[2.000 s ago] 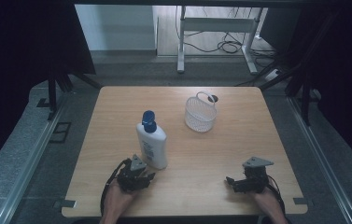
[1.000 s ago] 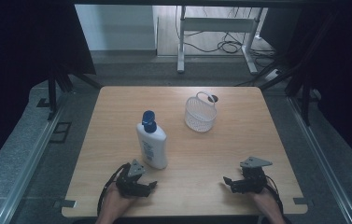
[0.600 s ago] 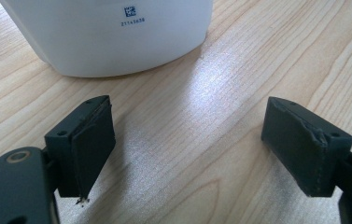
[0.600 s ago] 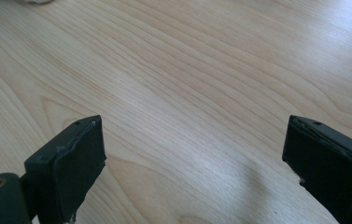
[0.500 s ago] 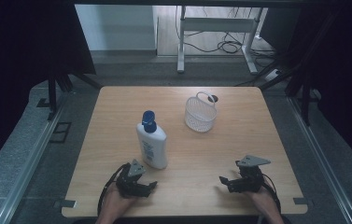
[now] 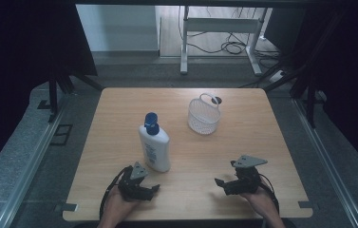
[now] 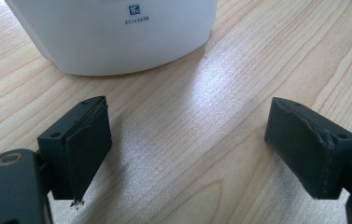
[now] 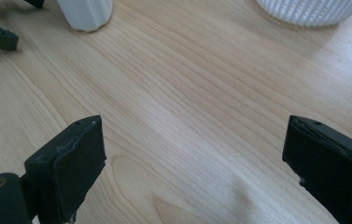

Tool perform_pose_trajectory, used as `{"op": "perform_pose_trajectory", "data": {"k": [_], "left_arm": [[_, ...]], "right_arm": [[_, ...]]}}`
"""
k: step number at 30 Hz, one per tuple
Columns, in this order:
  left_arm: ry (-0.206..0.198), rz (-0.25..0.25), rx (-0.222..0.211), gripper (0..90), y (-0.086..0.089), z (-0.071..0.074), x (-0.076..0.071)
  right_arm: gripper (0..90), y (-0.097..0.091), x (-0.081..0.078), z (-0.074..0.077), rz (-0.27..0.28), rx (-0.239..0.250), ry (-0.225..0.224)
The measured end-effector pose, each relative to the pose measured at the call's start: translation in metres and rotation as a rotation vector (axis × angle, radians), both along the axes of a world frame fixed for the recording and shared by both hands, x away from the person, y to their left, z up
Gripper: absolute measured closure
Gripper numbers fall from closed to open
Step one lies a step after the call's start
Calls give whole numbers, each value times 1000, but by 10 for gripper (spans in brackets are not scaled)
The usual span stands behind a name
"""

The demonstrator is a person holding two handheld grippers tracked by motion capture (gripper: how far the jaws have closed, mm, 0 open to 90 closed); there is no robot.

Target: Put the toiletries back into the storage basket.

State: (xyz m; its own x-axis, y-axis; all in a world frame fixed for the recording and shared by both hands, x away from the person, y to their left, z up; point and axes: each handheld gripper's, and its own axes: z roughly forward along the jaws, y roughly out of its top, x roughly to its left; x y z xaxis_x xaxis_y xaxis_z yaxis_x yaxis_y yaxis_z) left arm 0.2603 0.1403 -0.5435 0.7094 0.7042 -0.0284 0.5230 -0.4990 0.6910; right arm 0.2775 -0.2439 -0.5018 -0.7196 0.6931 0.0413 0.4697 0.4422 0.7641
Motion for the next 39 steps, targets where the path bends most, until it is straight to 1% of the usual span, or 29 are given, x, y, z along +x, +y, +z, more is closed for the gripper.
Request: {"op": "perform_pose_trajectory", "data": {"k": [9,14,25,31,33,36,39], "left_arm": [[0,3,1,135,-1,0,0],[2,8,2,132,-1,0,0],[3,31,3,123,-5,0,0],[2,34,4,123,-5,0,1],[2,37,1,123,-6,0,1],[3,37,1,123,-6,0,1],[3,38,1,123,-6,0,1]], "right_arm": [[61,11,3,5,23,7,-5],[98,17,4,5,41,-6,-2],[126,29,6,4,71,-23,7],[126,29,8,6,70,-10,7],[125,30,9,9,66,5,2],[124,33,11,11,73,9,-6],[118,40,12,17,91,23,-22]]}}
